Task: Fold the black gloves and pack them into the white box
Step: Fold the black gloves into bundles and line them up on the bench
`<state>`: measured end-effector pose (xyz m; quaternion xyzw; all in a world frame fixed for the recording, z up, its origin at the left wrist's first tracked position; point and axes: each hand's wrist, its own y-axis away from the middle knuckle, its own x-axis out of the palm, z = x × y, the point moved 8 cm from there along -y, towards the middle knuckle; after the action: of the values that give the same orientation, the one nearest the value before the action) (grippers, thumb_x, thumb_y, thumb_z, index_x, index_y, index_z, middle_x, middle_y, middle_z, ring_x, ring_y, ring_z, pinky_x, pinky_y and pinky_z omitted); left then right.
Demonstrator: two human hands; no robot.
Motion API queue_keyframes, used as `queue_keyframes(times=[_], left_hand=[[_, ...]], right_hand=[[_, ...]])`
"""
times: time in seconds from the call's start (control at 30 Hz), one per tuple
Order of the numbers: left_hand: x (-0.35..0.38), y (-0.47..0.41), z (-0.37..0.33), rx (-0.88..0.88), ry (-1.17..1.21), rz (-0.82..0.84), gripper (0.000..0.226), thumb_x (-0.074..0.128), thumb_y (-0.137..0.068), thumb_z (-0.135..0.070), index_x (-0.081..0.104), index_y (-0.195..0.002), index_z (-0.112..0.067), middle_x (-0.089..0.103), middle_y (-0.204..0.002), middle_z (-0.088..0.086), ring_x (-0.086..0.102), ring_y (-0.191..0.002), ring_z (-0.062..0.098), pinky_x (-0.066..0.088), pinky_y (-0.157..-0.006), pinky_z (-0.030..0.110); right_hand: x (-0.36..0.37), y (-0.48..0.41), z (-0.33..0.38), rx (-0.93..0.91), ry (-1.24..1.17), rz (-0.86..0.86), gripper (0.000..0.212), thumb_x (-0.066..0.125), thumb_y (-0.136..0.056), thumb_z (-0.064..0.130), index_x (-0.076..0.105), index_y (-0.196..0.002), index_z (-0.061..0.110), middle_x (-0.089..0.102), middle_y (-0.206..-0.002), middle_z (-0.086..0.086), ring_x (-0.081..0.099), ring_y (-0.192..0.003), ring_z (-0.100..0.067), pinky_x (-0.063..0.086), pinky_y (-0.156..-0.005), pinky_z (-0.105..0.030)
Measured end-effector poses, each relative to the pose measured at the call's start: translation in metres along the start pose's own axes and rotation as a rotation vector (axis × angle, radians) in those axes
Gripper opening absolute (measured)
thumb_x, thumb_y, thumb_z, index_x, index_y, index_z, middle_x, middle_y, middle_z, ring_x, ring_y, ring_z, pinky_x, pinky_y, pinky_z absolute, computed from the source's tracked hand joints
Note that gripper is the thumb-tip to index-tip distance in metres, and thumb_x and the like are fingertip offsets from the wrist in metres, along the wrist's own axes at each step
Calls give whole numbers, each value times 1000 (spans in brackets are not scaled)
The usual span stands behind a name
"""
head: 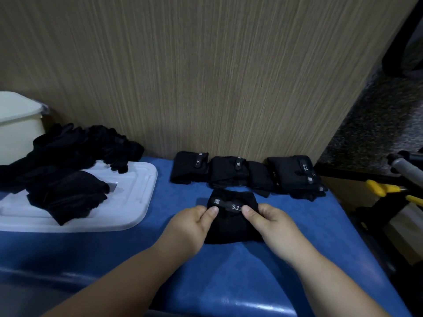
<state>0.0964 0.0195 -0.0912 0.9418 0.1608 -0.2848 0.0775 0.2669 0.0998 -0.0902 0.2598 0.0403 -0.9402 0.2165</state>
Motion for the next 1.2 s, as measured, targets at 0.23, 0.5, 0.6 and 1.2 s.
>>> queue_keyframes(times=[0.23,0.5,0.6,1.2], left_hand=[[-1,0,-2,19,-80,-52,20,45,-98,-37,49,-98,-17,59,-77,1,57,-76,16,46,-72,32],[-4,5,-7,83,-217,-112,37,43,-98,-39,34,-132,-25,54,-65,-6,57,-67,12,47,-65,27],[-7,7,-10,172,-337,-211,47,48,-95,-40,30,-135,-23,58,-84,-5,56,-89,13,47,-79,26],[28,12,-12,502,-603,174,79,-4,-77,-63,7,-151,-37,6,-157,-24,-2,-141,-10,0,-118,19]], right_hand=[[-4,2,6,-58,177,-118,35,61,-88,44,39,-115,34,46,-52,7,47,-52,-4,30,-50,-17],[-7,1,4,-59,151,-6,32,74,-79,38,46,-91,28,48,-57,8,42,-50,-2,35,-56,-22],[-7,1,1,-59,205,8,29,71,-81,41,46,-88,27,41,-54,9,38,-51,-6,34,-55,-24],[20,16,35,-406,609,82,55,40,-100,19,23,-149,38,5,-154,25,5,-143,3,16,-117,-24]])
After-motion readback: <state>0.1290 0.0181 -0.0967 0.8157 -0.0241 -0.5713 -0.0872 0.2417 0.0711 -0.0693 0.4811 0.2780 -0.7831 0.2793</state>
